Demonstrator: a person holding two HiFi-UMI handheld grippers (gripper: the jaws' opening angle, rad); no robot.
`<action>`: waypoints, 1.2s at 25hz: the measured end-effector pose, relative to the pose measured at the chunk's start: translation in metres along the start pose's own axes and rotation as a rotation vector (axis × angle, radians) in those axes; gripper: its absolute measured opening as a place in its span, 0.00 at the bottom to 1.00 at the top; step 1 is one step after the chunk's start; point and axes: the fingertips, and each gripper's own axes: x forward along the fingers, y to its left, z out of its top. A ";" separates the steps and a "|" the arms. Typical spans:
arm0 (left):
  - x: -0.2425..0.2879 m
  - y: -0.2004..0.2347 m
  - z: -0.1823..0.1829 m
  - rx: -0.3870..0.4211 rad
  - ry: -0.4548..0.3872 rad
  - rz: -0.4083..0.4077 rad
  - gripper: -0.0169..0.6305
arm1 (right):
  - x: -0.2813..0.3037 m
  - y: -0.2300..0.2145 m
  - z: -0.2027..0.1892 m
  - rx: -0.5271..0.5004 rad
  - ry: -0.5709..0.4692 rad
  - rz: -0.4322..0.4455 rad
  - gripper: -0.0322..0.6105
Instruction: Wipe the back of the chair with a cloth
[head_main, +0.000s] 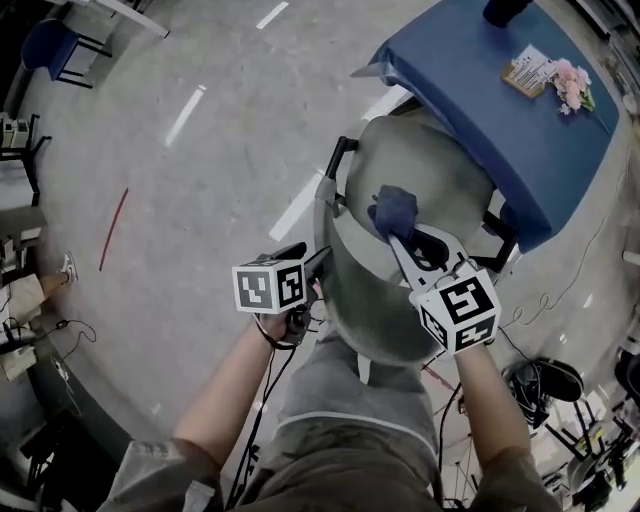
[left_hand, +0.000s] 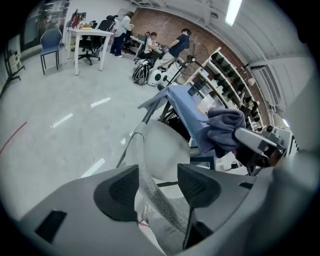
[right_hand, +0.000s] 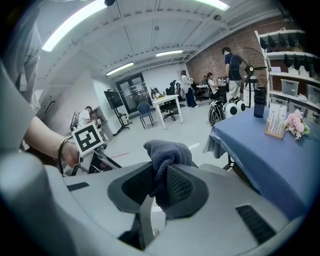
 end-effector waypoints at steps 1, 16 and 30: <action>0.005 0.001 -0.001 -0.014 0.005 0.000 0.43 | 0.008 -0.004 -0.005 0.000 0.010 0.008 0.18; 0.043 0.028 -0.015 -0.074 0.115 0.108 0.42 | 0.132 -0.018 -0.090 0.048 0.167 0.133 0.18; 0.077 0.035 -0.033 -0.143 0.183 0.010 0.42 | 0.209 0.015 -0.143 0.076 0.313 0.280 0.18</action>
